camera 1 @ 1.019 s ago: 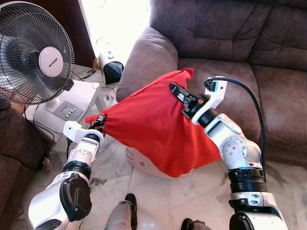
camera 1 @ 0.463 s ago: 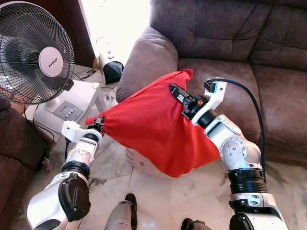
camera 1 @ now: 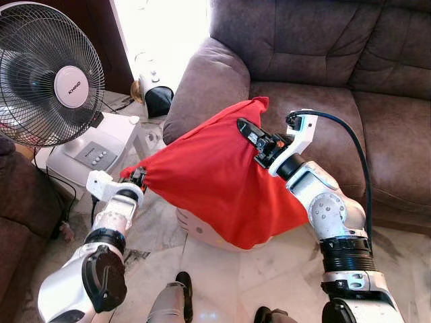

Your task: Move the pillow to the sofa from floor

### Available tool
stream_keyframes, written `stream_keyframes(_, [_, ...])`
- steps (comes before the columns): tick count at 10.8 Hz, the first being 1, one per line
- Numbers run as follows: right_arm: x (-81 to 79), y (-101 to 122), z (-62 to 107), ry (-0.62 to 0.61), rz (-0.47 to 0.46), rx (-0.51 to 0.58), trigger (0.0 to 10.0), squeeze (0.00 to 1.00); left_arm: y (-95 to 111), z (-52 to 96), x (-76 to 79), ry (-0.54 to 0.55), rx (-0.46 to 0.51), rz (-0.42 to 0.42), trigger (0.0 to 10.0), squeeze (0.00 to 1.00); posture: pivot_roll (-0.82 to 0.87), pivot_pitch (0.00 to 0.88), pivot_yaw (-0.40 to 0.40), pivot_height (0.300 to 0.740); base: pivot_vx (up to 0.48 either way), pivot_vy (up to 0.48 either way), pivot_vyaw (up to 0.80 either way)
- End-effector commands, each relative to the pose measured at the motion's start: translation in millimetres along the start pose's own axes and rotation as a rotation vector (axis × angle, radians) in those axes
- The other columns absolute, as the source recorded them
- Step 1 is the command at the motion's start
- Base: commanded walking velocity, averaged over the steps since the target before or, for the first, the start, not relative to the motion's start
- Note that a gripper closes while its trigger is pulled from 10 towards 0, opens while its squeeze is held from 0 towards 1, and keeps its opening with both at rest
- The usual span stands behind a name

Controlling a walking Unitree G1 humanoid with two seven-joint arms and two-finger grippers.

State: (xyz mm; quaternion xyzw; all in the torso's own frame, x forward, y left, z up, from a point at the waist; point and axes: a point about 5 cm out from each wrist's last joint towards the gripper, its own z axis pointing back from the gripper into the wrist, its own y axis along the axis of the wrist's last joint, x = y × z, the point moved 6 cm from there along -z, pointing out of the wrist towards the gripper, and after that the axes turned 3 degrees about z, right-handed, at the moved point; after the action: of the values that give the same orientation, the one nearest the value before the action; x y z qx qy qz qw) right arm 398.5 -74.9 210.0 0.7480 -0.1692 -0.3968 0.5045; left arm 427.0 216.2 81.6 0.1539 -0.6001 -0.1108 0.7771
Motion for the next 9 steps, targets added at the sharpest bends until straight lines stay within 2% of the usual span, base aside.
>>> stream_keyframes(1, [-26.3, 41.7, -2.7, 0.116, 0.067, 0.149, 10.0, 0.0, 0.6, 4.5, -19.5, 0.057, -0.006, -0.001, 0.0, 0.0, 0.09, 0.181, -0.01, 0.726, 0.0, 0.0, 0.0])
stream_keyframes(3, [-24.5, 36.4, -3.8, 0.107, 0.064, 0.142, 10.0, 0.0, 1.1, 6.4, -23.9, 0.056, -0.005, -0.028, 0.0, 0.0, 0.09, 0.166, -0.008, 0.726, 0.0, 0.0, 0.0])
stream_keyframes(4, [-22.0, 34.2, -3.9, 0.095, 0.071, 0.137, 10.0, 0.0, 1.3, 6.1, -19.0, 0.024, -0.003, -0.093, 0.0, 0.0, 0.1, 0.157, -0.008, 0.726, 0.0, 0.0, 0.0])
stream_keyframes(5, [-2.9, 29.1, -3.9, -0.026, 0.157, 0.125, 10.0, 0.0, 7.2, 5.5, 9.1, -0.099, 0.065, -0.343, 10.0, 0.0, 0.1, 0.155, -0.009, 0.726, 0.0, 0.0, 0.0])
stream_keyframes(6, [20.5, 24.9, -1.3, -0.179, 0.235, 0.117, 10.0, 0.0, 5.9, 8.3, 35.2, -0.205, 0.108, -0.497, 10.0, 0.0, 0.11, 0.159, -0.01, 0.726, 0.0, 0.0, 0.0])
stream_keyframes(7, [38.1, 21.9, 3.4, -0.301, 0.31, 0.106, 10.0, 0.0, 3.5, 12.0, 50.9, -0.27, 0.13, -0.607, 10.0, 0.0, 0.12, 0.158, -0.009, 0.726, 0.0, 0.0, 0.0])
stream_keyframes(8, [53.7, 17.9, 12.4, -0.411, 0.409, 0.101, 10.0, 0.0, -2.4, 20.4, 70.7, -0.359, 0.16, -0.785, 10.0, 0.0, 0.13, 0.158, -0.007, 0.726, 0.0, 0.0, 0.0])
stream_keyframes(9, [62.2, 19.7, 20.0, -0.471, 0.407, 0.134, 10.0, 0.0, -5.1, 26.8, 83.4, -0.416, 0.186, -0.878, 10.0, 0.0, 0.13, 0.156, -0.005, 0.726, 0.0, 0.0, 0.0])
